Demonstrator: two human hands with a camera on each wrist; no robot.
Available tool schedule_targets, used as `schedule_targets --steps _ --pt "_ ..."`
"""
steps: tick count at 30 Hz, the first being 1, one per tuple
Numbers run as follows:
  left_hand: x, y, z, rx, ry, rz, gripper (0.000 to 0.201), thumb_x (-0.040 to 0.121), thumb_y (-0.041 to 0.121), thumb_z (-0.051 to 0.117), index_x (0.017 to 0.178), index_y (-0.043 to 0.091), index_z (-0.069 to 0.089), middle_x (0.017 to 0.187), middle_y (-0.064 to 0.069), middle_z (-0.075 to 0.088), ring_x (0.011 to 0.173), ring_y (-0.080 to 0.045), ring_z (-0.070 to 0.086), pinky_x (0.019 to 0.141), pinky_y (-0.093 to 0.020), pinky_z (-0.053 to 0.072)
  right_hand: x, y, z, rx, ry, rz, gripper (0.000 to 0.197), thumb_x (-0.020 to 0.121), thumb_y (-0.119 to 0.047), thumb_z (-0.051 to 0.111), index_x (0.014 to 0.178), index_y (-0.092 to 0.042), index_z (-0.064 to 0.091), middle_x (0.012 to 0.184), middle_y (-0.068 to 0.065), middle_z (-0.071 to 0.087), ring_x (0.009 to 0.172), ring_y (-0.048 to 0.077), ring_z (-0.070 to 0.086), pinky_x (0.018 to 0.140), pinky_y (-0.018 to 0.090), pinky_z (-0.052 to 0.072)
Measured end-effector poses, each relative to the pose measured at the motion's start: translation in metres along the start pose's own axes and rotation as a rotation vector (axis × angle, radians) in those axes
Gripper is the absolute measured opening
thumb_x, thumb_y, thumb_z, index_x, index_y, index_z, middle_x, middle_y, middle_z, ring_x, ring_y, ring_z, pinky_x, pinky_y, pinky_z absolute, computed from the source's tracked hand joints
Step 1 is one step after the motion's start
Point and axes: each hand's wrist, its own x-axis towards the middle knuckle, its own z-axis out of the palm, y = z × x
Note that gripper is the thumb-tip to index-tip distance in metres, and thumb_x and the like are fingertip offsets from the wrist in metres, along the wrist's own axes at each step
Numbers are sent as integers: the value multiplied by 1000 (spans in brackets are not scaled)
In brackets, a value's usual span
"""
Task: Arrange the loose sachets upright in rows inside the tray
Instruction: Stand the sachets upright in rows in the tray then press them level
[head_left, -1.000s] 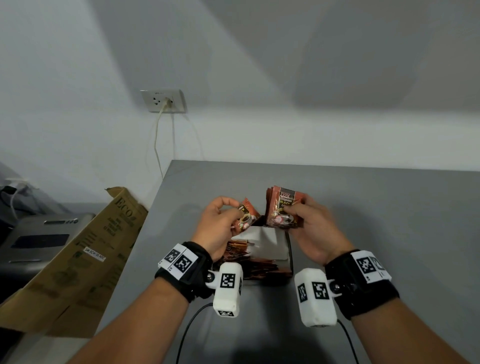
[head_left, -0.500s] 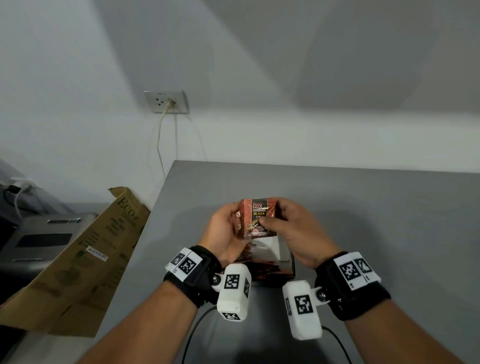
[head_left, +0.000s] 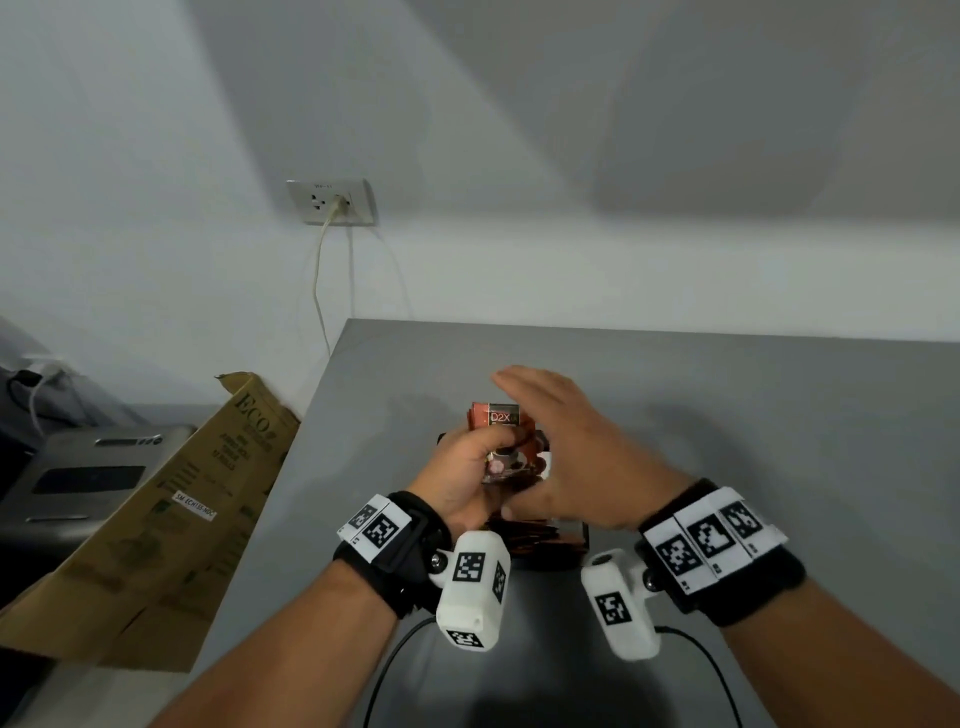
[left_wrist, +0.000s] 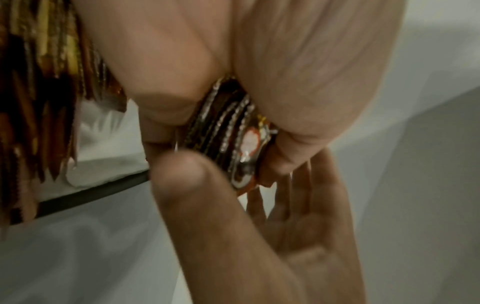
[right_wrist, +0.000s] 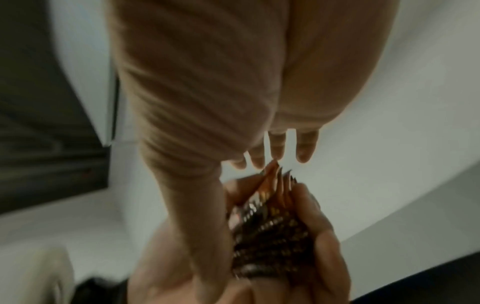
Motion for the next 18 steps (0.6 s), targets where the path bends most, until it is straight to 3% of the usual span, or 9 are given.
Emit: schedule_targets --steps 2,4,6,8,14,18 --pt "-2 -2 3 -2 -53 18 28 76 -3 60 104 1 58 78 -13 68 69 -22 70 58 -31 56 6 -3 2 -143 -48 -55 109 69 -33 86 156 -22 21 155 -7 29 144 9 22 117 20 17" --pt "-6 1 6 -25 -138 8 34 70 -2 60 104 2 55 78 -12 67 72 -23 69 62 -33 55 9 -1 3 -149 -48 -43 93 73 -29 80 151 -24 28 146 -5 41 135 14 36 115 31 30" --pt "-8 6 4 -32 -214 1 41 66 -1 66 106 1 56 86 -15 66 80 -26 67 72 -36 55 10 0 4 -64 -22 -33 78 72 -28 76 140 -29 38 132 -8 51 120 14 48 102 38 45" --pt "-10 10 4 -33 -230 -3 45 65 2 70 108 0 59 90 -17 66 84 -28 67 76 -37 55 9 0 6 6 -10 -52 71 68 -33 74 131 -33 42 121 -11 55 108 13 56 90 40 51" --pt "-12 3 3 -131 -155 50 84 59 1 76 136 16 46 107 -17 62 94 -29 67 82 -41 57 6 -4 9 -17 -9 -66 81 65 -39 80 135 -36 39 123 -12 53 109 13 52 97 36 45" --pt "-12 -1 2 -174 -192 74 101 57 1 77 147 22 37 111 -17 64 98 -30 67 86 -45 55 3 -3 12 -67 -21 -69 80 69 -40 76 139 -33 38 128 -11 51 115 11 47 102 35 41"
